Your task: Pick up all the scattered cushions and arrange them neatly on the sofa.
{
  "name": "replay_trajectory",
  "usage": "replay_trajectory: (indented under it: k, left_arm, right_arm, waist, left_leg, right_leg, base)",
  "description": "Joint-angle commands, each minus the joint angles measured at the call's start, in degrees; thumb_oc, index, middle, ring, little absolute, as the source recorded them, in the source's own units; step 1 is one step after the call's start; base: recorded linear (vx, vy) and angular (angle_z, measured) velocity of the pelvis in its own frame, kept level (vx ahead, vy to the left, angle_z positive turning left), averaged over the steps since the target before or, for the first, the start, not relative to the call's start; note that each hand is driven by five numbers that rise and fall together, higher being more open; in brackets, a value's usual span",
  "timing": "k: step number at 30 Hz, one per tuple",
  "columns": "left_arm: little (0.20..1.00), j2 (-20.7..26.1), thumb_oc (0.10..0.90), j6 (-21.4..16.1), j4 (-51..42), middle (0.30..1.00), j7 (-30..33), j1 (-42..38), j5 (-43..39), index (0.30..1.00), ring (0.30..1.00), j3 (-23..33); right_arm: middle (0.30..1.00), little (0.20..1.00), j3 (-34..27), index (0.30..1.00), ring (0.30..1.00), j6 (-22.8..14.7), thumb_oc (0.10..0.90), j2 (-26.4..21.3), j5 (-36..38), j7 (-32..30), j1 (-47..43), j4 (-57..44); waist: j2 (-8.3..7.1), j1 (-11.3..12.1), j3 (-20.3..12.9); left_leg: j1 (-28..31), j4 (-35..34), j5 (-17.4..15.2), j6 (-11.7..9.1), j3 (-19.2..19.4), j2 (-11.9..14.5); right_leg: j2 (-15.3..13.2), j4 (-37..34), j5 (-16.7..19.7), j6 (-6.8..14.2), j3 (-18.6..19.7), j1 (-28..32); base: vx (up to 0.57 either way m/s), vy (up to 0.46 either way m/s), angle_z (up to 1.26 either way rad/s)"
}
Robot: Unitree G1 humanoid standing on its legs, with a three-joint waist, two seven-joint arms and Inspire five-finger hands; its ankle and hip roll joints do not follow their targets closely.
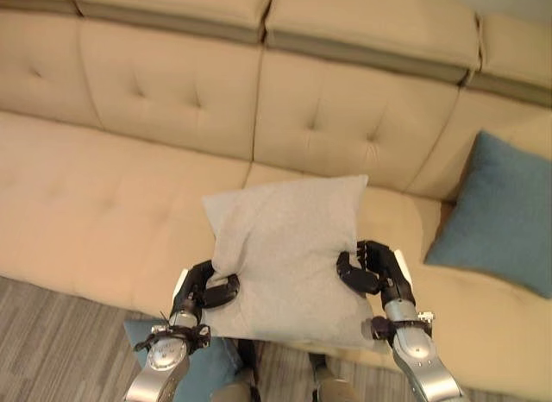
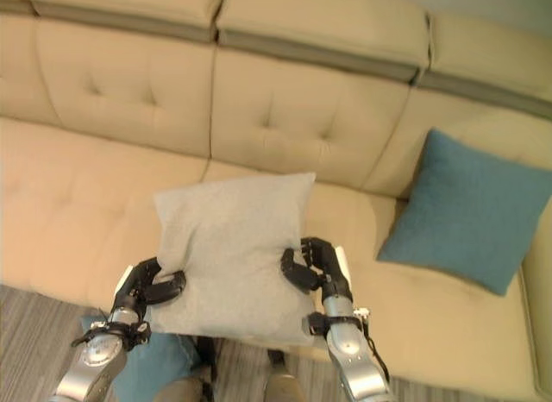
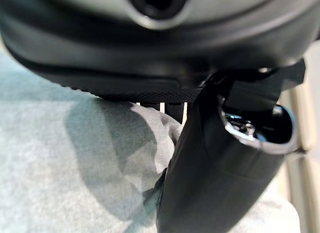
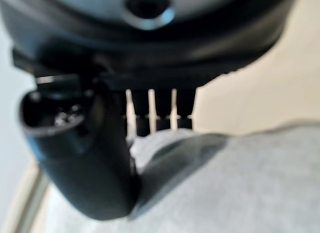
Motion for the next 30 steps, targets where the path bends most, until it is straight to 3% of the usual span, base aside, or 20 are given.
replay_trajectory:
  k: [1, 5, 7, 8, 13, 15, 17, 18, 30]
  left_arm:
    - [0.300, -3.0, 0.400, -10.8, -9.5, 0.300, 1.8, -10.7, 5.0, 0.300, 0.300, -2.7]
    - [0.300, -4.8, 0.400, -11.8, -4.5, 0.300, 6.1, -19.9, 7.3, 0.300, 0.300, -4.5]
    - [0.300, -5.2, 0.400, -12.1, 0.7, 0.300, 10.2, -29.1, 8.8, 0.300, 0.300, -6.1]
    - [0.300, -5.2, 0.400, -12.2, 0.8, 0.300, 10.2, -29.3, 8.8, 0.300, 0.300, -6.1]
    - [0.300, -4.8, 0.400, -13.3, 9.5, 0.300, 16.2, -46.4, 9.7, 0.300, 0.300, -8.7]
    - [0.300, -4.0, 0.400, -13.9, 13.5, 0.300, 19.3, -54.9, 10.5, 0.300, 0.300, -9.7]
    - [0.300, -3.8, 0.400, -14.0, 15.6, 0.300, 20.2, -58.1, 11.0, 0.300, 0.300, -10.1]
    - [0.300, -3.0, 0.400, -14.4, 19.5, 0.300, 23.3, -66.1, 12.9, 0.300, 0.300, -11.3]
    - [0.300, -1.2, 0.400, -14.0, 24.7, 0.300, 31.4, -88.8, 24.0, 0.300, 0.300, -18.2]
  right_arm:
    - [0.300, 0.300, 3.0, 0.300, 0.300, -8.0, 0.400, 1.3, -3.6, -3.5, -9.6, -3.6]
    - [0.300, 0.300, 3.8, 0.300, 0.300, -8.3, 0.400, 1.5, -3.9, -7.4, -17.1, 0.7]
    - [0.300, 0.300, 5.4, 0.300, 0.300, -8.0, 0.400, 1.2, -4.3, -11.0, -26.0, 5.8]
    - [0.300, 0.300, 5.4, 0.300, 0.300, -8.1, 0.400, 1.2, -4.3, -11.0, -26.2, 6.0]
    - [0.300, 0.300, 7.4, 0.300, 0.300, -7.7, 0.400, -0.7, -5.5, -16.3, -41.5, 14.5]
    - [0.300, 0.300, 8.6, 0.300, 0.300, -7.2, 0.400, -1.8, -9.0, -20.2, -49.2, 17.9]
    - [0.300, 0.300, 9.0, 0.300, 0.300, -7.1, 0.400, -2.4, -10.6, -21.9, -51.8, 19.1]
    - [0.300, 0.300, 10.3, 0.300, 0.300, -6.5, 0.400, -3.4, -14.8, -26.6, -58.0, 21.9]
    - [0.300, 0.300, 15.9, 0.300, 0.300, -0.6, 0.400, -8.9, -26.1, -36.7, -76.0, 29.7]
  waist:
    - [0.68, 1.1, -3.3]
    - [1.74, 0.6, -4.2]
    - [2.37, 0.9, -3.5]
    - [2.36, 0.9, -3.6]
    - [2.94, 1.3, -2.6]
    - [3.18, 1.5, -2.3]
    - [3.31, 1.4, -2.2]
    - [3.67, 1.4, -2.2]
    - [4.67, 0.7, -2.8]
  left_leg:
    - [2.6, 0.1, -8.4, -3.4, -0.4, 3.2]
    - [-4.3, 0.1, -6.4, -5.1, -1.7, 3.7]
    - [-8.2, 0.1, -4.9, -6.0, -2.5, 3.5]
    - [-8.5, 0.1, -4.6, -6.0, -2.5, 3.5]
    - [-12.8, 0.1, -3.4, -6.9, -3.1, 3.6]
    - [-14.6, 0.1, -2.8, -7.3, -3.4, 3.4]
    - [-15.3, 0.1, -2.7, -7.4, -3.5, 3.4]
    - [-16.8, 0.1, -2.3, -7.7, -3.9, 3.6]
    - [-22.3, 0.1, -1.8, -8.3, -4.4, 3.6]
  right_leg:
    - [2.0, 0.2, -3.0, 2.1, -3.1, 0.2]
    - [2.0, 0.2, -2.3, 2.0, -4.7, -6.5]
    - [1.9, 0.2, -1.5, 1.9, -5.3, -10.0]
    - [1.9, 0.2, -1.3, 1.9, -5.3, -10.3]
    - [2.2, 0.2, -0.8, 1.9, -5.4, -14.7]
    - [2.4, 0.2, -0.5, 1.9, -5.3, -16.5]
    - [2.4, 0.2, -0.4, 1.9, -5.3, -17.2]
    - [2.3, 0.2, -0.1, 2.0, -5.2, -19.0]
    - [2.5, 0.2, 0.6, 2.5, -5.0, -24.7]
  base:
    - [-0.15, -0.058, 0.01]
    - [-0.10, -0.050, 0.09]
    - [-0.09, -0.048, 0.09]
    - [-0.05, -0.041, 0.07]
    - [-0.04, -0.034, 0.03]
    - [0.00, 0.000, 0.00]
    - [-0.01, -0.008, 0.02]
    - [-0.01, -0.014, 0.05]
    - [0.00, -0.003, 0.05]
